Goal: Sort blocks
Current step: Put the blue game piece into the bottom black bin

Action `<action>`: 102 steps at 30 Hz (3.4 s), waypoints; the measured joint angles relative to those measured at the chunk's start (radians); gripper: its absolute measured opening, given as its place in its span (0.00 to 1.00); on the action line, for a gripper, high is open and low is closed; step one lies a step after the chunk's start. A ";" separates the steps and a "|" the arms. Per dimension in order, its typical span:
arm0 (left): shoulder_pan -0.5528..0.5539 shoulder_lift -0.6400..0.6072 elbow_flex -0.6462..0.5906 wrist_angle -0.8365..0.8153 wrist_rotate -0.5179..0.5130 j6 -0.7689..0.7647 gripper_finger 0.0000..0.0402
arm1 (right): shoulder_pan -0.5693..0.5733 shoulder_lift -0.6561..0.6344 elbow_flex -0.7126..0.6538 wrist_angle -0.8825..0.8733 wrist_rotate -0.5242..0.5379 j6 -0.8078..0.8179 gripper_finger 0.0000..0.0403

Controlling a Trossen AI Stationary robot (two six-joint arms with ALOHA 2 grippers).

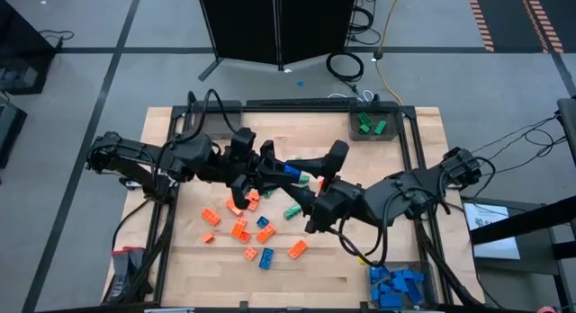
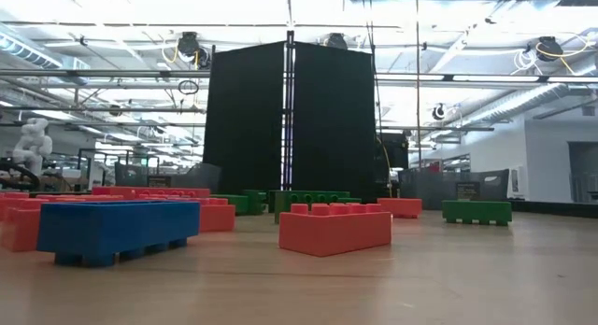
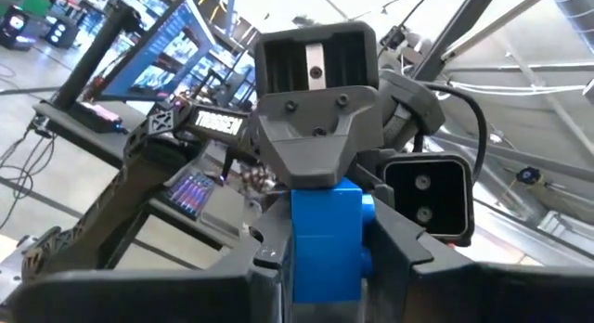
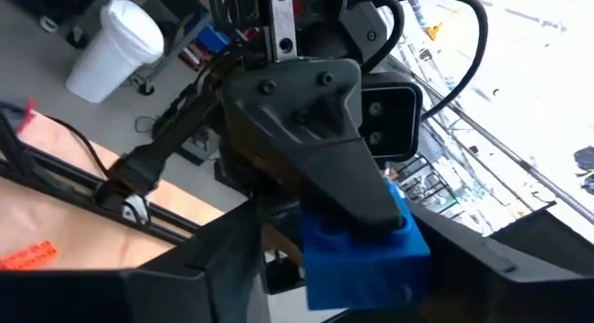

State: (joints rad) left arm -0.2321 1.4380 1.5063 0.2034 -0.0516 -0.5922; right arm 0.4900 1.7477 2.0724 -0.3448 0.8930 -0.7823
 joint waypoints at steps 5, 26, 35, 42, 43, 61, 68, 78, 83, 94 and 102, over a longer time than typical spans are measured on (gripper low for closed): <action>0.000 0.000 0.000 -0.005 0.003 0.000 0.20 | 0.003 0.001 0.000 0.022 0.020 -0.023 0.48; 0.001 -0.002 0.000 -0.012 0.001 -0.005 0.22 | 0.017 -0.006 0.000 0.026 0.081 -0.052 0.30; 0.003 -0.011 -0.001 -0.010 0.047 0.072 0.32 | 0.029 -0.006 0.000 0.029 0.132 -0.058 0.30; 0.002 -0.097 0.000 -0.066 0.075 0.150 0.50 | 0.080 -0.021 -0.001 0.034 0.206 -0.092 0.30; 0.002 -0.115 0.003 -0.082 0.077 0.157 0.52 | 0.088 -0.028 0.001 0.041 0.219 -0.088 0.30; -0.076 -0.250 -0.018 -1.009 -0.406 -0.056 0.56 | 0.556 -0.012 0.001 -1.147 0.105 1.939 0.30; -0.092 -0.175 -0.061 -1.041 -0.361 -0.106 0.56 | 0.634 0.125 -0.067 -1.190 -0.609 2.392 0.30; -0.091 -0.054 -0.061 -1.048 -0.346 -0.109 0.56 | 0.714 0.276 -0.093 -1.225 -0.847 2.501 0.30; -0.090 -0.017 -0.061 -1.037 -0.345 -0.110 0.56 | 0.714 0.256 -0.235 -1.224 -0.929 2.567 0.30; -0.090 -0.005 -0.060 -1.013 -0.290 -0.110 0.56 | 0.669 -0.060 -0.740 -0.906 -0.945 2.606 0.30; -0.090 -0.006 -0.060 -1.013 -0.257 -0.110 0.56 | 0.735 -0.304 -1.075 -0.465 -0.952 2.804 0.30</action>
State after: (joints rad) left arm -0.3222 1.4319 1.4460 -0.8101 -0.3084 -0.7020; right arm 1.2247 1.4437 0.9975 -0.8096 -0.0593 2.0218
